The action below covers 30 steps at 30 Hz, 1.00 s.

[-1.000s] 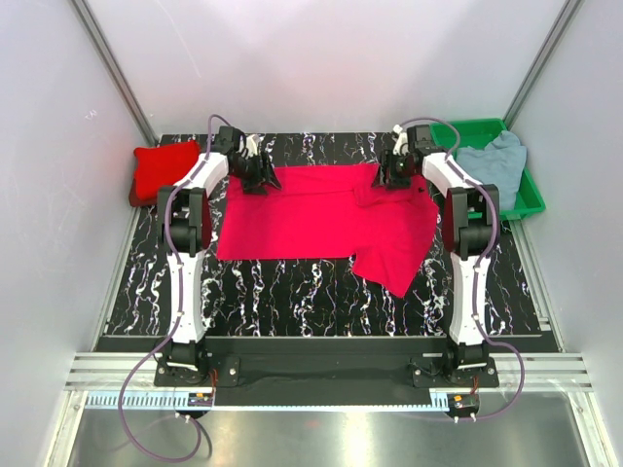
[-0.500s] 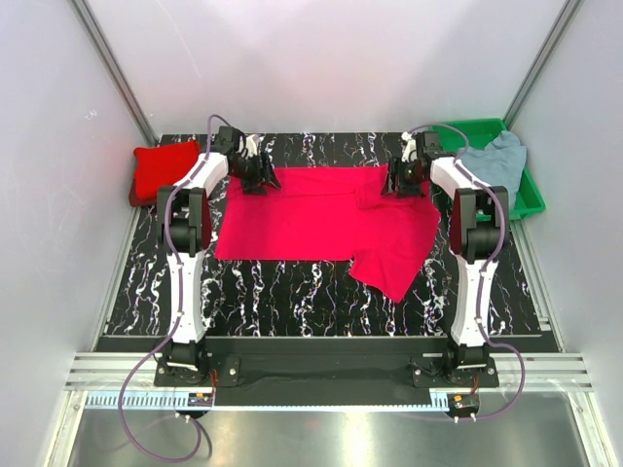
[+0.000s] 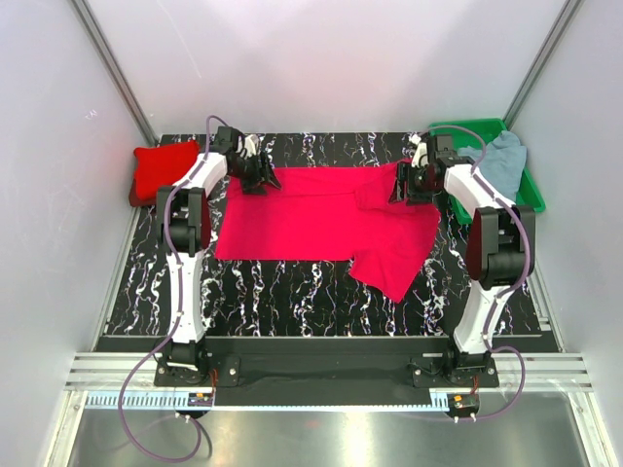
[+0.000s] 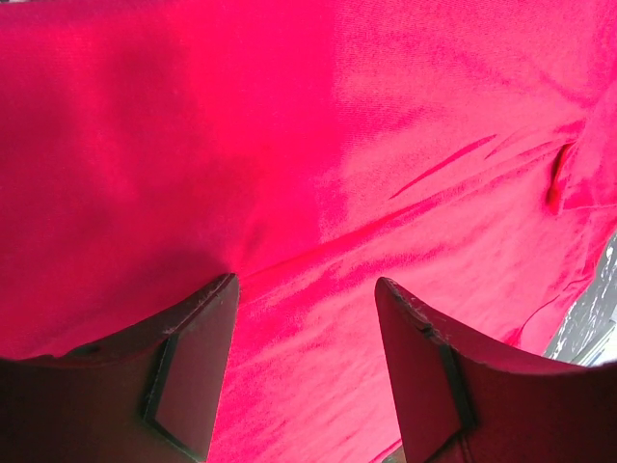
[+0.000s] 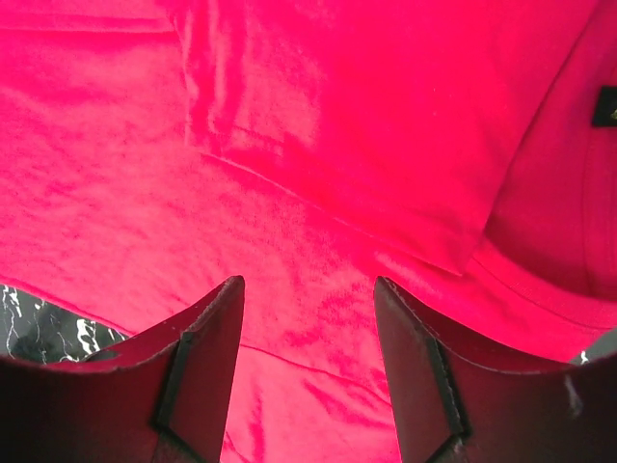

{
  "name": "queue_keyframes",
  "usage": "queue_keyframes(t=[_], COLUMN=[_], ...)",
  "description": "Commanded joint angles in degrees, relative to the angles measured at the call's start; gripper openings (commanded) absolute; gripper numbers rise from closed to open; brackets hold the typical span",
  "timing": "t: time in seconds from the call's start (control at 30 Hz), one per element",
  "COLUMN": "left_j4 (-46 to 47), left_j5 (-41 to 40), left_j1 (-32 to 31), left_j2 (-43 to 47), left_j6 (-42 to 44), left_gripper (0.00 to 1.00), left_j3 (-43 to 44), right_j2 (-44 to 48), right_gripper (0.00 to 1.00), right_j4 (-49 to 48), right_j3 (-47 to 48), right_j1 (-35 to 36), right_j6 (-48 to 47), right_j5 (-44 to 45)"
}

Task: Fold and stack the t-shirts
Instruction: Fold the tshirt

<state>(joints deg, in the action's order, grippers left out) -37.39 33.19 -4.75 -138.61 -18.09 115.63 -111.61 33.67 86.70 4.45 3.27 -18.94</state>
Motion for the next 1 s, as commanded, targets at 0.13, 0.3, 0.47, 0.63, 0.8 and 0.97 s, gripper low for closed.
queue_keyframes(t=[0.13, 0.3, 0.47, 0.63, 0.8, 0.97], left_j4=[-0.7, -5.2, -5.2, -7.3, -7.7, -4.3], left_j5=[-2.1, -17.1, -21.7, -23.0, -27.7, -33.0], left_j1=[0.4, 1.1, 1.9, 1.7, 3.6, 2.7], left_j2=[5.7, 8.9, 8.5, 12.1, 24.8, 36.6], left_j6=[3.7, 10.8, 12.2, 16.2, 17.7, 28.0], left_gripper=[0.66, 0.81, 0.82, 0.84, 0.93, 0.90], left_j3=[-1.3, -1.2, -1.4, -0.8, -9.3, -23.7], right_j2=[-3.5, -10.2, -15.5, -13.1, -0.6, 13.6], right_gripper=[0.64, 0.64, 0.65, 0.62, 0.64, 0.63], right_j4=[-1.6, -2.6, -2.9, -1.0, -0.9, 0.3], right_j3=[8.7, 17.2, 20.4, 19.6, 10.1, -2.5], right_j1=[-0.9, -2.5, -2.8, -3.3, -3.3, -3.2], right_j6=[-0.4, 3.7, 4.1, 1.3, -10.1, -27.5], right_j5=[3.2, 1.5, 0.4, 1.6, 7.5, 2.1])
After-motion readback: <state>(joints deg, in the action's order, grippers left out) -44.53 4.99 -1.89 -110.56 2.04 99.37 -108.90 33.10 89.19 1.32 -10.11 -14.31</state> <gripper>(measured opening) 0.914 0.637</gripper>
